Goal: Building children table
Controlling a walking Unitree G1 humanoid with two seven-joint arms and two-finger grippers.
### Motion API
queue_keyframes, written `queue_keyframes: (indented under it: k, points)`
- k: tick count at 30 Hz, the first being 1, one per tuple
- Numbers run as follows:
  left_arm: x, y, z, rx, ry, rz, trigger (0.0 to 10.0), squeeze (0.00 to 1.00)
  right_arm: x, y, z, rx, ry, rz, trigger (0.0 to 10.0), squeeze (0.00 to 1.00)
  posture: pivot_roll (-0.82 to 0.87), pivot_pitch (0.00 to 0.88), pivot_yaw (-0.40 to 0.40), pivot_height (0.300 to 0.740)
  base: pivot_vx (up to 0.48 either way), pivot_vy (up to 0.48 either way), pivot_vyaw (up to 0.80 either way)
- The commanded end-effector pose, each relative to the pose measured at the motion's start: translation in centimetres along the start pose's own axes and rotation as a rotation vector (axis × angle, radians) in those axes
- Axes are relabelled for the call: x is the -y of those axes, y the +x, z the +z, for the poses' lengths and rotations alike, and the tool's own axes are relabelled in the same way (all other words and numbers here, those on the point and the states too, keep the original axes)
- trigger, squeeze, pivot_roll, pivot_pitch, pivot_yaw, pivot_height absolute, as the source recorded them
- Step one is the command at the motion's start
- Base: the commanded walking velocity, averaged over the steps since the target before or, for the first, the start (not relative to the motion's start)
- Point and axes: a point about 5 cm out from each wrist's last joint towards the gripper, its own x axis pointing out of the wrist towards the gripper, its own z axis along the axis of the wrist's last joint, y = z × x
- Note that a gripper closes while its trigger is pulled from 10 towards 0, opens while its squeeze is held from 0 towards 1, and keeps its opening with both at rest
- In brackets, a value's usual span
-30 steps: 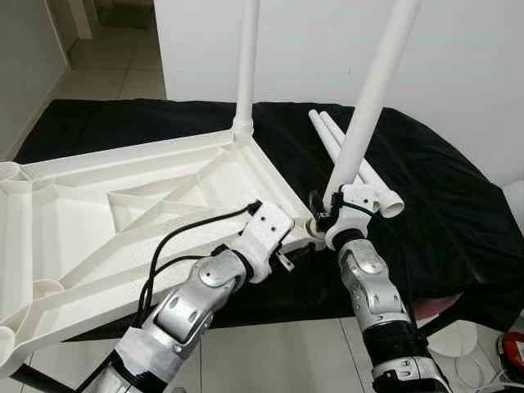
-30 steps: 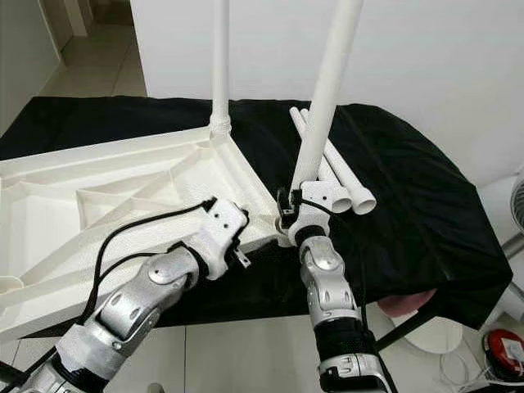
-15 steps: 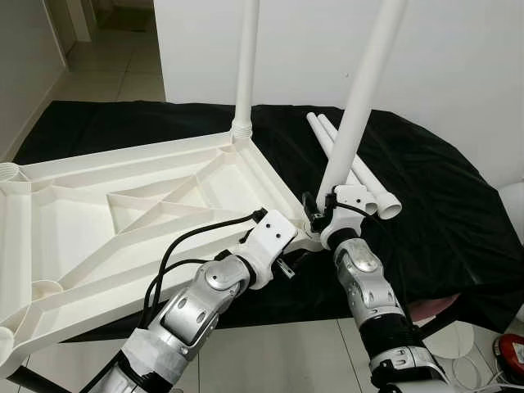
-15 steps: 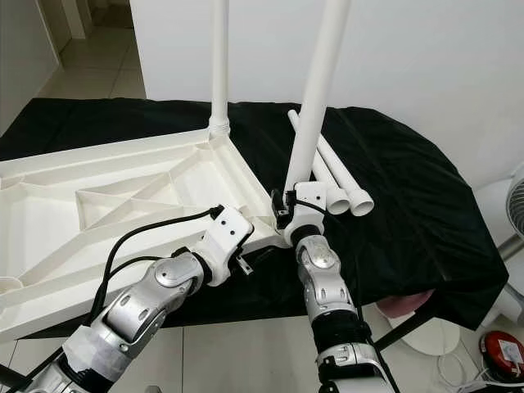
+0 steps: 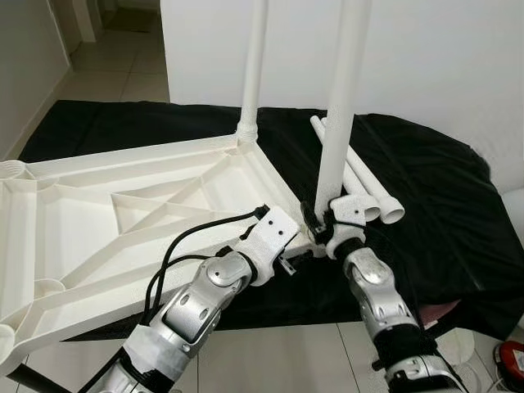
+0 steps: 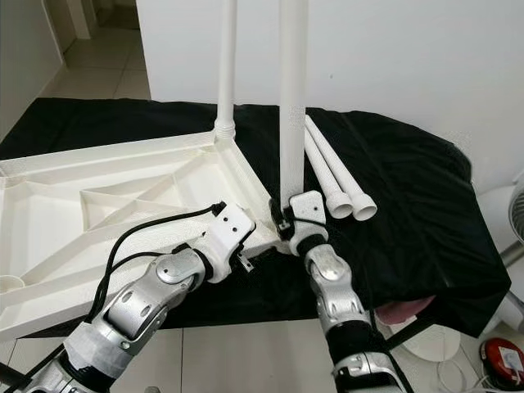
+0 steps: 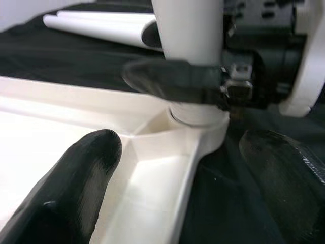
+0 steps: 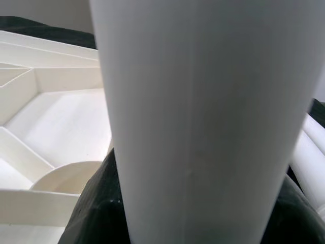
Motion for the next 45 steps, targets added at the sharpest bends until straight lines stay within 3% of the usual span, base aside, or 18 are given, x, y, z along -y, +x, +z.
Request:
queue_keyframes:
  k: [1, 7, 15, 31, 36, 37, 45]
  points:
    - [0.1, 0.0, 0.4, 0.001, 0.017, -0.015, 10.0, 0.0, -0.3, -1.2, -2.5, -0.108, 0.035, 0.023, 10.0, 0.0, 0.0, 0.0, -0.08, 0.74, 0.0, 0.0, 0.0]
    - [-0.2, 0.0, 0.8, 0.011, 0.031, -0.012, 10.0, 0.0, 0.0, -1.7, -2.9, -0.115, 0.068, 0.019, 10.0, 0.0, 0.0, 0.0, -0.075, 0.74, 0.0, 0.0, 0.0]
    - [-0.5, -0.1, 1.3, 0.023, 0.051, 0.002, 10.0, 0.0, 0.1, -2.0, -4.0, -0.158, 0.18, -0.046, 10.0, 0.0, 0.0, 0.0, -0.08, 0.74, 0.0, 0.0, 0.0]
    - [-0.4, -0.2, 1.8, 0.04, 0.064, 0.007, 10.0, 0.0, 0.8, -2.3, -5.0, -0.209, 0.278, -0.125, 10.0, 0.0, -0.01, 0.0, -0.091, 0.74, 0.0, 0.0, 0.0]
    - [-0.3, -0.3, 1.9, 0.046, 0.069, 0.008, 10.0, 0.0, 1.0, -2.6, -5.5, -0.219, 0.374, -0.192, 10.0, 0.0, 0.0, 0.0, -0.094, 0.74, 0.0, 0.0, 0.0]
    - [-0.3, -0.3, 2.0, 0.048, 0.074, 0.009, 10.0, 0.0, 1.0, -2.8, -5.8, -0.223, 0.429, -0.231, 10.0, 0.0, 0.0, 0.0, -0.094, 0.74, 0.0, 0.0, 0.0]
    - [-0.2, -0.4, 2.1, 0.05, 0.076, 0.006, 10.0, 0.0, 0.8, -3.0, -6.1, -0.233, 0.468, -0.251, 10.0, 0.0, -0.01, 0.0, -0.093, 0.74, 0.0, 0.0, 0.0]
